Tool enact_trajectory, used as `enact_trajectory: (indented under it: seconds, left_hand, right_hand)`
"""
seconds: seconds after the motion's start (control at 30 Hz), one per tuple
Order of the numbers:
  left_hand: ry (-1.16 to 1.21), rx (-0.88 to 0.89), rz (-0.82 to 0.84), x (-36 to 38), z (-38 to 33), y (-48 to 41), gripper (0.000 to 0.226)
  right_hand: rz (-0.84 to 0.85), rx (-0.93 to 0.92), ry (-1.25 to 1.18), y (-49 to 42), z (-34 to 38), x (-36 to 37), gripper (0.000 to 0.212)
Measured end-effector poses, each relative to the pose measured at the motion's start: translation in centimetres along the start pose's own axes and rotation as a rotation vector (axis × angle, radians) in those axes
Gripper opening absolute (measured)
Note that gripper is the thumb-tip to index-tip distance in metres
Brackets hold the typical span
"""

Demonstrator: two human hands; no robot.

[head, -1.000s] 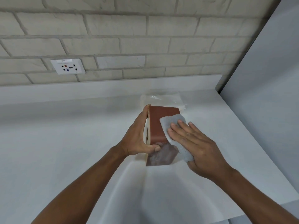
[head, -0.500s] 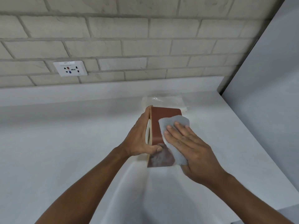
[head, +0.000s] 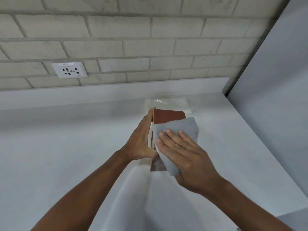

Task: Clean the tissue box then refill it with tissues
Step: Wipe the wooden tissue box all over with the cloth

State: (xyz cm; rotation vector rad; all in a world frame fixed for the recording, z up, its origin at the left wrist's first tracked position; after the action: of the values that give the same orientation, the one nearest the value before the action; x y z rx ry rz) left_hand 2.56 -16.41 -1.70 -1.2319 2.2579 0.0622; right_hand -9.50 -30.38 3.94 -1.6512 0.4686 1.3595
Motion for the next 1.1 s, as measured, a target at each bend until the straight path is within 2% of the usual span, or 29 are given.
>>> enact_trajectory:
  seconds: [0.1, 0.27, 0.37, 0.47, 0.6, 0.73, 0.77, 0.83, 0.9, 0.93, 1.0, 1.1]
  left_hand:
    - [0.022, -0.015, 0.016, -0.3, 0.1, -0.1, 0.127]
    - [0.041, -0.032, 0.007, 0.0, 0.1, 0.2, 0.137]
    - [0.033, -0.021, 0.012, 0.1, 0.3, -0.1, 0.133]
    - [0.032, -0.001, 0.035, -0.4, -0.3, -0.1, 0.123]
    - [0.061, -0.017, 0.030, -0.3, -0.2, 0.0, 0.135]
    - [0.087, 0.023, 0.017, -0.2, -0.6, -0.1, 0.125]
    - [0.096, 0.032, 0.007, -0.2, -0.7, 0.0, 0.123]
    - [0.118, 0.041, -0.012, -0.4, -1.2, 0.0, 0.119]
    - [0.145, 0.041, -0.018, -0.5, -1.6, -0.3, 0.111]
    - [0.159, 0.040, -0.028, -0.5, -1.7, -0.4, 0.108]
    - [0.209, 0.011, -0.058, -0.5, -1.3, -0.5, 0.109]
    - [0.301, -0.072, -0.101, -0.4, -0.4, -0.6, 0.106]
  right_hand:
    - [0.024, -0.061, -0.007, 0.3, -1.4, -0.6, 0.058]
    - [-0.046, 0.085, -0.063, 1.4, -2.9, -1.6, 0.054]
    - [-0.001, -0.009, -0.036, 0.4, -0.7, -0.2, 0.059]
    - [0.028, -0.080, -0.042, 0.6, -1.6, -0.4, 0.060]
    - [-0.034, 0.095, -0.134, 2.7, -4.4, -1.4, 0.061]
    - [-0.102, 0.292, -0.353, 3.3, -4.1, -0.9, 0.060]
    - [-0.116, 0.414, -0.464, 3.3, -4.2, -1.1, 0.051]
    - [-0.130, 0.785, -0.683, 3.4, -5.1, -1.6, 0.031]
    - [-0.244, 1.096, -0.785, 4.0, -7.1, -1.9, 0.045]
    - [-0.305, 1.174, -0.823, 4.1, -7.9, -2.2, 0.048]
    - [-0.378, 1.204, -0.910, 3.4, -8.2, -2.9, 0.045]
    - [-0.348, 1.148, -0.932, 2.4, -7.6, -3.4, 0.038]
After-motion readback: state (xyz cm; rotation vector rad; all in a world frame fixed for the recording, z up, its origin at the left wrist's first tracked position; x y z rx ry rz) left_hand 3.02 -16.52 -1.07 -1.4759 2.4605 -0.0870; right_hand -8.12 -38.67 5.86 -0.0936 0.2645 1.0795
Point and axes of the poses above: each hand's wrist, its own y-axis away from the middle knuckle, its own x-axis out of the palm, z = x × y, the point moved 4 cm from there along -y, towards the middle knuckle, and after that the axes turned 3 degrees about y, right-handed, at the moved point
